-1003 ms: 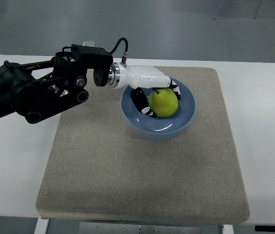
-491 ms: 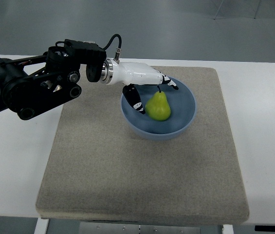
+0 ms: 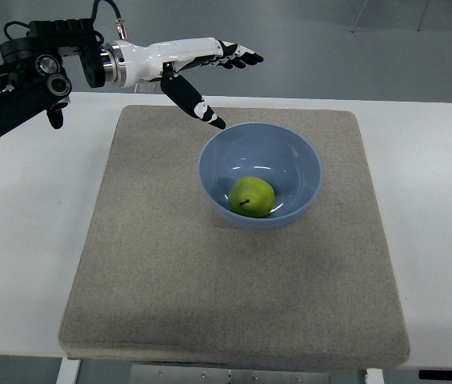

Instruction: Place pear in bowl with left hand

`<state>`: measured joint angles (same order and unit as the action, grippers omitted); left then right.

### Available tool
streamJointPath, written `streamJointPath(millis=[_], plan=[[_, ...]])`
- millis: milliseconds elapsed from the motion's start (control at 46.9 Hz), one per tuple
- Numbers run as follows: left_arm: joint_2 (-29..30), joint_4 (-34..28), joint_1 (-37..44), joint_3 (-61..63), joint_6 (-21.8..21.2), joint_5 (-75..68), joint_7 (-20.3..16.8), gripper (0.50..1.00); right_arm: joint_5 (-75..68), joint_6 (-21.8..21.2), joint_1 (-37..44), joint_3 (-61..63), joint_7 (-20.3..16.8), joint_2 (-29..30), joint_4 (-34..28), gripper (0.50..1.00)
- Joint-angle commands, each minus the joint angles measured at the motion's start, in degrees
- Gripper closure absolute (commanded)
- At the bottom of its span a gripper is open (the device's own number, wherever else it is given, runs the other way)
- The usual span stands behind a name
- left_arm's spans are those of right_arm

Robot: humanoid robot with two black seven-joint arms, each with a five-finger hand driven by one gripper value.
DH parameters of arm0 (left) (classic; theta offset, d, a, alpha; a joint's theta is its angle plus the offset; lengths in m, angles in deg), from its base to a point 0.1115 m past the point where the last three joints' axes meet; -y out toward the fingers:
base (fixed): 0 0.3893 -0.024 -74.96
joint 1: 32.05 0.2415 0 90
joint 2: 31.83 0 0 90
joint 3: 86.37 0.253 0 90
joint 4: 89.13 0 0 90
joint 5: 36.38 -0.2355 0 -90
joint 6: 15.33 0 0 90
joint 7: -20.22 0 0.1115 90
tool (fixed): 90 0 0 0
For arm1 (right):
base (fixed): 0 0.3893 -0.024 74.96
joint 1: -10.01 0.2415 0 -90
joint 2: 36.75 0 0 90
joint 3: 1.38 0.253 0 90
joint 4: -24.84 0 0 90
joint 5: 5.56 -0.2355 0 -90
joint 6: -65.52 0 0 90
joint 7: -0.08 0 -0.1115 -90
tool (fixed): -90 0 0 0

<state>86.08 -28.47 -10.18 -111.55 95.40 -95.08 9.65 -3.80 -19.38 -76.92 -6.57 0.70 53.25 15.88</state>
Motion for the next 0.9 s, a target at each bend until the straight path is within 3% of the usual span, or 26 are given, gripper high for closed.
streamJointPath(millis=[0, 235, 512, 747, 875], plan=[[0.22, -3.95, 0.54, -0.57, -1.30, 8.14, -0.07, 0.508, 0.00, 0.00, 0.00, 0.00, 0.00, 0.00, 0.00, 0.576], [0.57, -10.99, 4.40, -1.19, -0.77, 32.59, -0.50, 0.506, 0.00, 0.00, 0.00, 0.00, 0.00, 0.00, 0.00, 0.576], [2.15, -12.57, 9.59, -2.06, 0.10, 37.78, -0.42, 0.506, 0.00, 0.00, 0.00, 0.00, 0.00, 0.00, 0.00, 0.576], [2.24, -20.39, 11.44, -2.24, 10.20, 52.01, 0.37, 0.506, 0.00, 0.00, 0.00, 0.00, 0.00, 0.00, 0.00, 0.576], [3.73, -22.86, 12.14, -2.42, 13.99, 58.96, 4.06, 0.506, 0.00, 0.00, 0.00, 0.00, 0.00, 0.00, 0.00, 0.576]])
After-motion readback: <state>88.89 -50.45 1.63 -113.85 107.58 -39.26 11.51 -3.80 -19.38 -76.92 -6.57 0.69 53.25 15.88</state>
